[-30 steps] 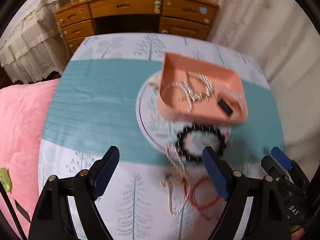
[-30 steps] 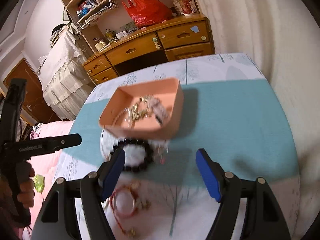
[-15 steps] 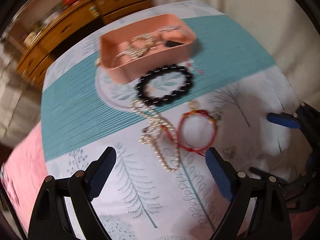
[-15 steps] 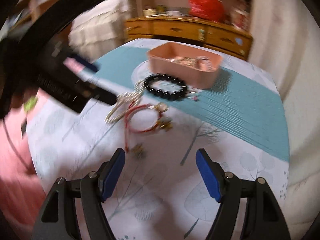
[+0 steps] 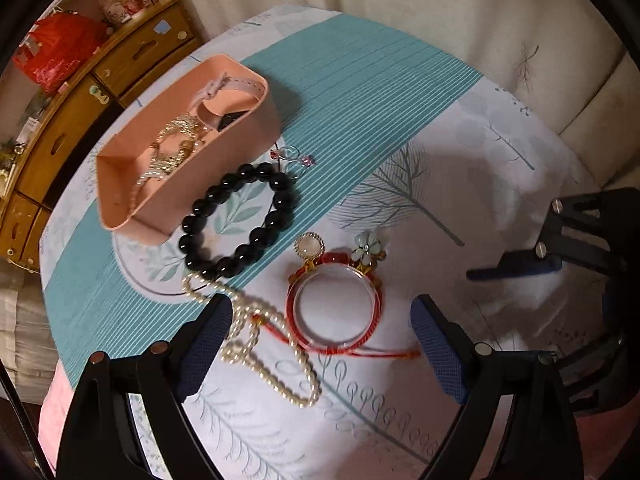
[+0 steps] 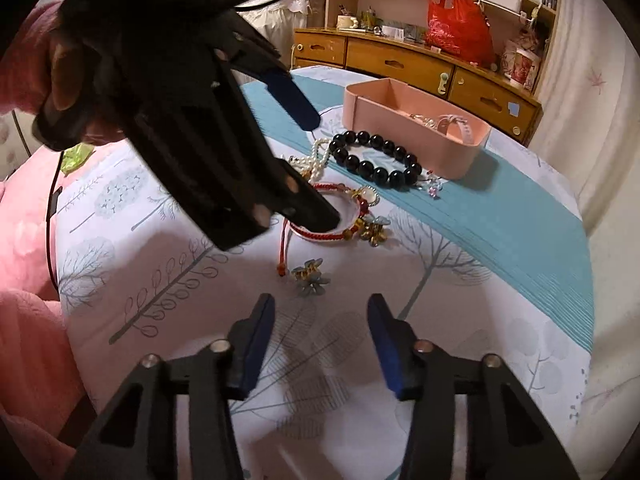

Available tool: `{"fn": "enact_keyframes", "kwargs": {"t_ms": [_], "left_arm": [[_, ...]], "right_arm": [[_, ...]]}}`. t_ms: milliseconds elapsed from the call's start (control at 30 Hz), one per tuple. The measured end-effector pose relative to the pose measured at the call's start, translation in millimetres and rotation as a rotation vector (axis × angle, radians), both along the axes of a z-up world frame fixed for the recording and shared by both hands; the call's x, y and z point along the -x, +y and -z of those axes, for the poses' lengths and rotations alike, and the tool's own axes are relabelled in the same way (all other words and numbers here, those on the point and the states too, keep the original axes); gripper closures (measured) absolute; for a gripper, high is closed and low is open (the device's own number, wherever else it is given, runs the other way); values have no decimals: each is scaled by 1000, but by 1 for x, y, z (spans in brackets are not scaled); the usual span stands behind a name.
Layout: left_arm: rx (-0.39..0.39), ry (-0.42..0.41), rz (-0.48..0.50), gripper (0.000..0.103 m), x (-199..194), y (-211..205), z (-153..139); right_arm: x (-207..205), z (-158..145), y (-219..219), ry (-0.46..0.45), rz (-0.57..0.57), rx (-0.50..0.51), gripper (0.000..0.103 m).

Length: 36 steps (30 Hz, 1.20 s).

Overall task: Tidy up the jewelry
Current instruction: 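Grasp the red string bracelet with the left tool while the right tool grasps a gold flower earring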

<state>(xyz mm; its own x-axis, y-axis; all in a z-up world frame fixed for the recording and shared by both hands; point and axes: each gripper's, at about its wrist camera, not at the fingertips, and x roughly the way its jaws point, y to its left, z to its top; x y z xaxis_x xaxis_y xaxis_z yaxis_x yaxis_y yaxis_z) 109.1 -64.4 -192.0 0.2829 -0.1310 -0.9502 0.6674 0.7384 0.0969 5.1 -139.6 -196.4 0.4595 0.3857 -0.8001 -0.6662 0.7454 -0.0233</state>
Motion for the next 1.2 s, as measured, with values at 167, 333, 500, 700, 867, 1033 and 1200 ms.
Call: {"fn": "enact_keyframes", "kwargs": {"t_ms": [167,333,500,700,867,1033,1200], "left_arm": [[6,6,39,14,-9,-8,14],[-12,51,72,14,-11,-15,27],[-8,62,98,20,-13,-19,33],[68,98,95,45,-17,-16,32],[101,108,44,46,-20,-8,29],[137,107,-24,46,-24,0,20],[185,107,-106,46,-31,14,-1]], "right_arm": [[1,7,4,-3,-31,11,68],[-5,9,8,11,-27,-16,68],[-14,12,7,47,5,-46,68],[-20,13,6,67,12,-82,77],[-25,12,7,84,12,-93,83],[-27,10,6,90,30,-96,83],[-24,7,8,90,19,-99,84]]}}
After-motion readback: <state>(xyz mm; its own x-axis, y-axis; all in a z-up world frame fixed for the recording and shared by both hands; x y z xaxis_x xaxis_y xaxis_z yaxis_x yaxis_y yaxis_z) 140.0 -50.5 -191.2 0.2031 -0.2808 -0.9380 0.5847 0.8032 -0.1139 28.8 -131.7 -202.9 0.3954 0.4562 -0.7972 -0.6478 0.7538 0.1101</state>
